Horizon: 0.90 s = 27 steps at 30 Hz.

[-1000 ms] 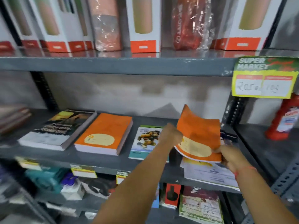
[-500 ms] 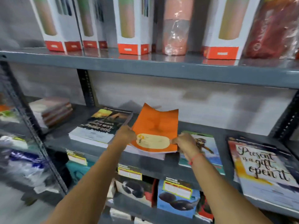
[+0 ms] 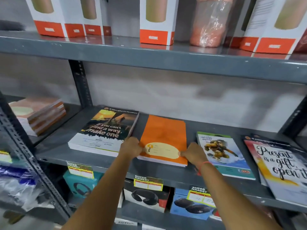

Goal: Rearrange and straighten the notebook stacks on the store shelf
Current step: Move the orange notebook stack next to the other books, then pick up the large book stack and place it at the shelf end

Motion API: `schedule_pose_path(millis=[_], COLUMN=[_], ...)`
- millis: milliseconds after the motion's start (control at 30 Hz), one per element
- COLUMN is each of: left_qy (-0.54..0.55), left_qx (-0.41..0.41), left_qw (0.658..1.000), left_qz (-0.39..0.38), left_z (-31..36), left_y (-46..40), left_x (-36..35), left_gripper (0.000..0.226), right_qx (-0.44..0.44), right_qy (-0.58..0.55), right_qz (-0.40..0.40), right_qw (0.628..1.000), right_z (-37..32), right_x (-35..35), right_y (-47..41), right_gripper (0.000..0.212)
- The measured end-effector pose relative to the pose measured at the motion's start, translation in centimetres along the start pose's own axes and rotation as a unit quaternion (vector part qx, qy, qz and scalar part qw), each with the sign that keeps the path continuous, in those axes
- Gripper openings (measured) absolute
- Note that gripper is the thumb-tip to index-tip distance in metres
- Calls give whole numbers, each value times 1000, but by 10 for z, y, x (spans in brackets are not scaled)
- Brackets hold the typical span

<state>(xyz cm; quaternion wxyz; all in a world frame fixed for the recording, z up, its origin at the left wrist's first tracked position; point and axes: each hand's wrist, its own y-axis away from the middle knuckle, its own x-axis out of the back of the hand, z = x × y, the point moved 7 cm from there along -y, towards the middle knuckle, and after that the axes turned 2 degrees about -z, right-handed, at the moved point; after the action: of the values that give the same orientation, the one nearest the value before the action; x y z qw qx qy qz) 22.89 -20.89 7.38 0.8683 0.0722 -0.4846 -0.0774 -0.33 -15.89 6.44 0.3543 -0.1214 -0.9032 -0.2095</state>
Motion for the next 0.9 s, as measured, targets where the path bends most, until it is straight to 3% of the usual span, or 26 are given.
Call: schedule_pose_path(millis=[133, 267, 333, 433, 567, 667, 833, 900], left_qy=[-30, -120, -130, -60, 83, 94, 24, -41], left_qx=[18, 31, -12, -89, -207, -263, -211, -176], left_qw=[999, 991, 988, 987, 975, 955, 954, 962], left_qz=[-17, 42, 88, 117, 14, -103, -213, -206], left_z=[-4, 16, 43, 97, 207, 279, 330, 329], left_y=[-3, 2, 5, 14, 60, 100, 136, 141], left_x=[2, 6, 3, -18, -76, -139, -245, -266], left_gripper=[16, 37, 40, 39, 36, 31, 22, 33], right_qx=[3, 42, 62, 61, 1, -50, -148, -187], right_qy=[16, 23, -8, 10, -8, 5, 44, 41], right_qz=[12, 40, 75, 131, 198, 240, 215, 225], right_qw=[1000, 998, 995, 989, 980, 969, 964, 955], right_z=[0, 5, 10, 30, 95, 154, 259, 294], right_x=[0, 12, 32, 72, 149, 201, 242, 252], right_y=[-2, 2, 4, 1, 13, 25, 35, 41], right_gripper=[54, 33, 20, 23, 30, 32, 37, 38])
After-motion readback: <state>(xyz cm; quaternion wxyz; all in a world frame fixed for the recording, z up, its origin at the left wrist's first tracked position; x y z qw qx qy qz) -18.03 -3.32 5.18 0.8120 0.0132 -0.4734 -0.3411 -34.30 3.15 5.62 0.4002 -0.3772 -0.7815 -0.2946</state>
